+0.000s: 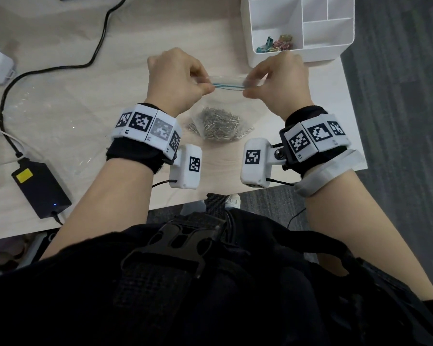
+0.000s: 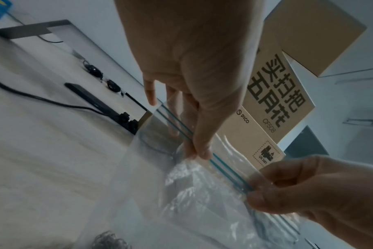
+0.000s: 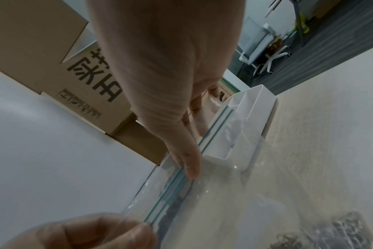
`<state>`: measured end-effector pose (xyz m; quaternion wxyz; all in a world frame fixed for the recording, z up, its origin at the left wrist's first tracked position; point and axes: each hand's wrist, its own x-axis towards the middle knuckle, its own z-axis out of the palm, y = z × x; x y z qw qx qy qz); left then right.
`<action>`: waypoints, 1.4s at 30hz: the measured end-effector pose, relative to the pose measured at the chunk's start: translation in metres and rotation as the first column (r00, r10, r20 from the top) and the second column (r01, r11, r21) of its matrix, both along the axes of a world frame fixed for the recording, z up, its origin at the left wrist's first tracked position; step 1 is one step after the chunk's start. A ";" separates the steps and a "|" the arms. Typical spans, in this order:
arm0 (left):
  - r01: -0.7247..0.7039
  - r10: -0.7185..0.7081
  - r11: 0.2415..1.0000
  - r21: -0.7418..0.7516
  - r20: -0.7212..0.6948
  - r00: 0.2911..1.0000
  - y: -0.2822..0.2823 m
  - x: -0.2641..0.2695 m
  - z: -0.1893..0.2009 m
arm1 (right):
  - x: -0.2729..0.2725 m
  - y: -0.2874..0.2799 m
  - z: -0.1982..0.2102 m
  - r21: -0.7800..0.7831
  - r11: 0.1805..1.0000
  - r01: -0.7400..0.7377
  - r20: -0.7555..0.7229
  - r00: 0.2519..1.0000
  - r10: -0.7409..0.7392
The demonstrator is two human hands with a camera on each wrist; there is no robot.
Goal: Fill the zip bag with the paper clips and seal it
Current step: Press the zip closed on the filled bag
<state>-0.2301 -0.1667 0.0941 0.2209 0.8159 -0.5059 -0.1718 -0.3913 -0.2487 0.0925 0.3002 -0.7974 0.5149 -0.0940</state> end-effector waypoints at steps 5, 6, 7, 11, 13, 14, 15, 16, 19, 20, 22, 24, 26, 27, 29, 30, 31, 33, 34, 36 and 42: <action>0.089 -0.090 0.996 0.024 0.042 0.995 -0.004 -0.009 0.003 | 0.005 0.001 -0.002 -0.007 0.999 -0.050 -0.010 0.999 0.050; 0.089 -0.090 0.996 0.022 0.057 0.994 -0.005 -0.010 0.002 | 0.005 0.002 -0.001 -0.013 0.999 -0.052 -0.018 0.998 0.052; 0.084 -0.085 0.996 0.017 0.072 0.994 -0.006 -0.012 0.001 | 0.006 0.002 0.000 -0.018 0.999 -0.051 -0.022 0.998 0.051; 0.063 -0.063 0.998 0.007 0.098 0.993 -0.006 -0.016 -0.001 | 0.008 0.004 0.003 -0.053 0.997 -0.055 -0.029 0.998 0.053; 0.060 -0.061 0.998 0.010 0.093 0.994 -0.005 -0.015 -0.001 | 0.008 0.006 0.003 -0.078 0.995 -0.070 -0.072 0.995 0.064; 0.064 -0.064 0.998 0.007 0.085 0.994 -0.005 -0.015 -0.001 | 0.008 0.007 0.003 -0.083 0.993 -0.079 -0.091 0.993 0.072; 0.069 -0.069 0.998 0.003 0.075 0.995 -0.005 -0.015 0.000 | 0.008 0.008 0.003 -0.081 0.993 -0.089 -0.105 0.991 0.081; 0.080 -0.080 0.997 0.001 0.067 0.995 -0.004 -0.014 0.000 | 0.009 0.009 0.004 -0.079 0.992 -0.099 -0.114 0.989 0.089; 0.120 -0.120 0.993 0.006 0.064 0.991 -0.003 -0.014 -0.001 | 0.013 0.010 0.005 -0.103 0.986 -0.134 -0.147 0.982 0.118; 0.130 -0.130 0.991 0.006 0.069 0.989 -0.002 -0.014 0.000 | 0.014 0.010 0.006 -0.117 0.982 -0.146 -0.157 0.979 0.127; 0.159 -0.159 0.987 0.011 0.084 0.984 -0.002 -0.014 0.001 | 0.016 0.010 0.006 -0.129 0.979 -0.158 -0.160 0.978 0.137; 0.182 -0.184 0.983 0.023 0.116 0.976 -0.002 -0.016 0.002 | 0.016 0.011 0.006 -0.131 0.979 -0.158 -0.154 0.978 0.137; 0.170 -0.171 0.985 0.019 0.142 0.975 -0.004 -0.017 0.002 | 0.018 0.011 0.007 -0.130 0.981 -0.145 -0.132 0.983 0.128; 0.157 -0.157 0.988 0.009 0.144 0.977 -0.005 -0.018 0.002 | 0.018 0.011 0.007 -0.126 0.982 -0.139 -0.117 0.985 0.124; 0.142 -0.141 0.990 0.002 0.139 0.980 -0.004 -0.019 0.002 | 0.017 0.012 0.007 -0.125 0.983 -0.136 -0.110 0.986 0.123; 0.140 -0.140 0.990 0.011 0.133 0.981 -0.005 -0.018 0.002 | 0.015 0.011 0.006 -0.126 0.983 -0.133 -0.115 0.986 0.118; 0.136 -0.138 0.990 0.024 0.126 0.982 -0.005 -0.018 0.002 | 0.012 0.010 0.006 -0.124 0.984 -0.125 -0.115 0.987 0.111; 0.135 -0.137 0.991 0.027 0.115 0.984 -0.005 -0.015 0.002 | 0.007 0.007 0.004 -0.103 0.990 -0.101 -0.091 0.992 0.092; 0.140 -0.141 0.990 0.016 0.111 0.984 -0.005 -0.015 0.001 | 0.006 0.006 0.004 -0.090 0.991 -0.094 -0.075 0.993 0.088; 0.165 -0.164 0.986 0.002 0.099 0.981 -0.006 -0.018 0.001 | 0.004 0.006 0.005 -0.078 0.992 -0.097 -0.058 0.994 0.093; 0.182 -0.180 0.983 -0.004 0.131 0.975 -0.011 -0.026 0.001 | 0.007 0.013 0.005 -0.139 0.984 -0.109 -0.055 0.993 0.102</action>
